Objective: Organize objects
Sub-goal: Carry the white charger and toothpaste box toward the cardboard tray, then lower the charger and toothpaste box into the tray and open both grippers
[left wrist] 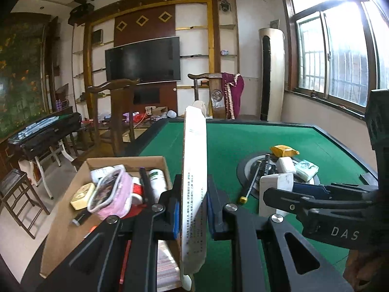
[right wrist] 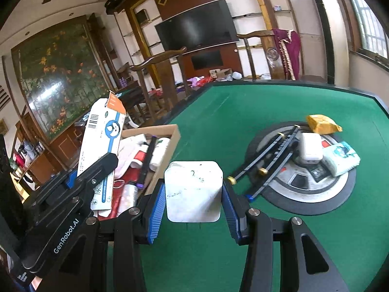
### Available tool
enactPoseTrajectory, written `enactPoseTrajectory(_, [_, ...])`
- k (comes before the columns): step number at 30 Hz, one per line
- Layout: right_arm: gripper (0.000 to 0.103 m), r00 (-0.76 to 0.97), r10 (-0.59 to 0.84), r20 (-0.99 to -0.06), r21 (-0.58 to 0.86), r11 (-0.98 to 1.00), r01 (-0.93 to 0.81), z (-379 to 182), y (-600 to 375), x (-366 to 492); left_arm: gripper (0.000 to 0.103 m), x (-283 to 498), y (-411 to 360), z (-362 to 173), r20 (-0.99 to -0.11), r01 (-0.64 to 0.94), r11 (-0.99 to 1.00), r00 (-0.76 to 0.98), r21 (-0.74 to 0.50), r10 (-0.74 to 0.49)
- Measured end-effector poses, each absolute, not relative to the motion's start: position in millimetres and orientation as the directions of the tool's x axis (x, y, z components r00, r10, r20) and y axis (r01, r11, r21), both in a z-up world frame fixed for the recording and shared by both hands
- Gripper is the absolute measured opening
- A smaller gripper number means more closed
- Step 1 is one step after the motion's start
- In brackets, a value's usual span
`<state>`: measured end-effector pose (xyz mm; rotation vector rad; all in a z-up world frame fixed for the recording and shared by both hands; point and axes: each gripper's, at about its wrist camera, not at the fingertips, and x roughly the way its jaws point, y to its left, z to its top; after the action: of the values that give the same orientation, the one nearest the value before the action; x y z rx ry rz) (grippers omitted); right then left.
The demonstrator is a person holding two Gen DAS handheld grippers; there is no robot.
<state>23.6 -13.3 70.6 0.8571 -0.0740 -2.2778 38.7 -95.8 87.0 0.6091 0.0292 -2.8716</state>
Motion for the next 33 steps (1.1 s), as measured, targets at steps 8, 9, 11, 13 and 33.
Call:
enactPoseTrajectory(8, [0.049, -0.502, -0.662, -0.557, 0.280, -0.719, 0.637, 74, -50, 35, 0.017, 59, -126, 87, -0.401, 0.269, -0.963, -0.880, 0.017, -0.253])
enactPoseTrajectory(9, [0.049, -0.498, -0.664, -0.557, 0.278, -0.715, 0.641, 73, -54, 36, 0.017, 62, -130, 87, -0.402, 0.277, -0.961, -0.878, 0.015, -0.259])
enactPoseTrajectory(11, [0.049, -0.483, -0.672, -0.561, 0.277, -0.702, 0.656, 72, -65, 39, 0.017, 67, -139, 86, -0.406, 0.294, -0.956, -0.872, 0.011, -0.273])
enactPoseTrajectory(13, [0.049, -0.475, -0.678, -0.561, 0.275, -0.694, 0.665, 71, -73, 41, 0.017, 72, -148, 86, -0.409, 0.309, -0.951, -0.867, 0.009, -0.286])
enactPoseTrajectory(33, [0.050, -0.381, -0.663, -0.644, 0.207, -0.631, 0.748, 40, -150, 58, 0.017, 103, -240, 53, -0.551, 0.406, -0.901, -0.792, -0.150, -0.265])
